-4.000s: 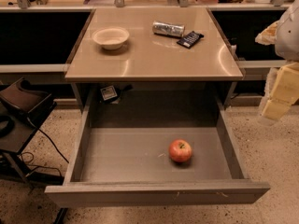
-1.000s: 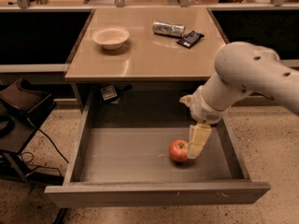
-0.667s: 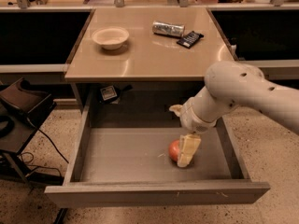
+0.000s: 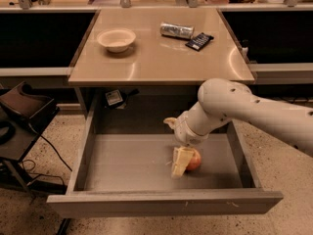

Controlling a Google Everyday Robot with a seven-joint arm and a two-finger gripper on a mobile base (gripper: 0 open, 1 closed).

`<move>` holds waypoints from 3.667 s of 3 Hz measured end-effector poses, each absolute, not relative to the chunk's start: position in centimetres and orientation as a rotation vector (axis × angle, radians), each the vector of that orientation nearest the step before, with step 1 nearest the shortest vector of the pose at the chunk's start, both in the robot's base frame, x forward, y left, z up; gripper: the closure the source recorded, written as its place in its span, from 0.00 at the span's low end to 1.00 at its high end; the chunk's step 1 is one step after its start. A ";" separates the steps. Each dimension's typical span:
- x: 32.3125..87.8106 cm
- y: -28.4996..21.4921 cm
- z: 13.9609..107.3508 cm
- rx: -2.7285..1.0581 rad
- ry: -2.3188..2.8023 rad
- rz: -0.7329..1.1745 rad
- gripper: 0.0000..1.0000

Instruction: Pick apple from top drawer and place on counter

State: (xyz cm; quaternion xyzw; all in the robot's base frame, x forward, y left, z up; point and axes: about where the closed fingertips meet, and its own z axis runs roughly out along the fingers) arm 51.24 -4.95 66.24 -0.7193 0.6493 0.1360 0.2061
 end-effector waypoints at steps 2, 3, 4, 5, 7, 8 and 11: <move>55.5 -9.0 66.8 -1.735 1.919 0.308 0.00; 55.4 -8.9 66.6 -1.740 1.920 0.315 0.00; 54.4 -10.8 64.5 -1.681 1.967 0.360 0.00; 52.6 -13.2 63.2 -1.600 2.017 0.374 0.00; 52.5 -12.6 62.3 -1.615 2.013 0.402 0.00; 52.1 -11.4 60.6 -1.615 1.988 0.497 0.00; 52.0 -11.3 60.3 -1.616 1.988 0.505 0.42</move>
Offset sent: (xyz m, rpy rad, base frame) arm 0.0628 -0.0900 0.0191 0.1059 -0.1237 -0.3827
